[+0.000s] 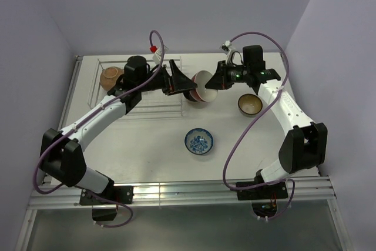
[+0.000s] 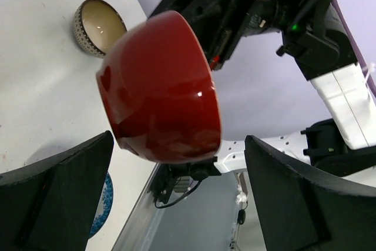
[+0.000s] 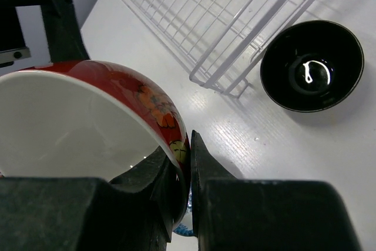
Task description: Load the bowls into the dish rack
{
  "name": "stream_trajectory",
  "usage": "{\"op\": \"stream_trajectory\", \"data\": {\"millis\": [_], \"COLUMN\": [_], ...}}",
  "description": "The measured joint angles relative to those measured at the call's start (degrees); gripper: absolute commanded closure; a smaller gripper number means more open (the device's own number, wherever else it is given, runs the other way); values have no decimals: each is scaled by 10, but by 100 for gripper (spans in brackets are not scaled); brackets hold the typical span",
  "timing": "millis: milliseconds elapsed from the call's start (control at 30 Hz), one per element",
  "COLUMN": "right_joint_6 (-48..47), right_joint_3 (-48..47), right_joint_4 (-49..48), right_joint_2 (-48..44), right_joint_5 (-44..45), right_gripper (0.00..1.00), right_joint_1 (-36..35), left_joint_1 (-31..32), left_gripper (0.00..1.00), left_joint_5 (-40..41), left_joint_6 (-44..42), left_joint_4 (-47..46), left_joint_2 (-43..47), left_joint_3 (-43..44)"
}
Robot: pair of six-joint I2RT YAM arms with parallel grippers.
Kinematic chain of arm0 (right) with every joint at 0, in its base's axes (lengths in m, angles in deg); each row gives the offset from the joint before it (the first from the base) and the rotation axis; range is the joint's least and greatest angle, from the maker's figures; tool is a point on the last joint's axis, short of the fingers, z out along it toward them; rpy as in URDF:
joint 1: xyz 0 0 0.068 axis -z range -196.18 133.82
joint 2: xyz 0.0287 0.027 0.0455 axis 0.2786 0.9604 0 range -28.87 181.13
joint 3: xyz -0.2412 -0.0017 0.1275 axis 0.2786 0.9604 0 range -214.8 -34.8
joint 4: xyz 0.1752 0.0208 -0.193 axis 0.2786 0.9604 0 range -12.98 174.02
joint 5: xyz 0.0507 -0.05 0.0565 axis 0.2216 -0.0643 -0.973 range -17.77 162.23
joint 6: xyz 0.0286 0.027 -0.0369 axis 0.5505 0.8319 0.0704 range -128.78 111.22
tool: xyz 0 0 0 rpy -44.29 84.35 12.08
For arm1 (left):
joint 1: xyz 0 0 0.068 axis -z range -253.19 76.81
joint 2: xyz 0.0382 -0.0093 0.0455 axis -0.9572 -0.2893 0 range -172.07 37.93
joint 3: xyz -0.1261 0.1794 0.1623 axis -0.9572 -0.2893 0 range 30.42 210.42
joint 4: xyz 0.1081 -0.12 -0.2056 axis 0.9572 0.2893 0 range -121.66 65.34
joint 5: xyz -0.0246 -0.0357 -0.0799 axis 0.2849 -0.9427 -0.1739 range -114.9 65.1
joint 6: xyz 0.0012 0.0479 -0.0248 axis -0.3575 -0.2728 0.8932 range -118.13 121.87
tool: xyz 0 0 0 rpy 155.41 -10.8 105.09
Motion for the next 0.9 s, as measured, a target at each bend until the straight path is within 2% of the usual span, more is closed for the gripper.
{"op": "stream_trajectory", "data": {"millis": [300, 567, 700, 900], "right_joint_6": [1, 1, 0, 0], "right_joint_3": [3, 3, 3, 3], "right_joint_4": [-7, -9, -9, -9], "right_joint_2": [-3, -3, -3, -3], "right_joint_5": [7, 9, 18, 28], "right_gripper": [100, 100, 100, 100], "right_joint_1": [-18, -24, -26, -31], "left_joint_1": [1, 1, 1, -1], "left_gripper": [6, 22, 34, 67], "left_joint_5": [6, 5, 7, 6], "left_joint_6": [17, 25, 26, 27], "left_joint_4": [2, 0, 2, 5], "left_joint_2": [-18, -18, -18, -18], "left_joint_3": [0, 0, 0, 0]}}
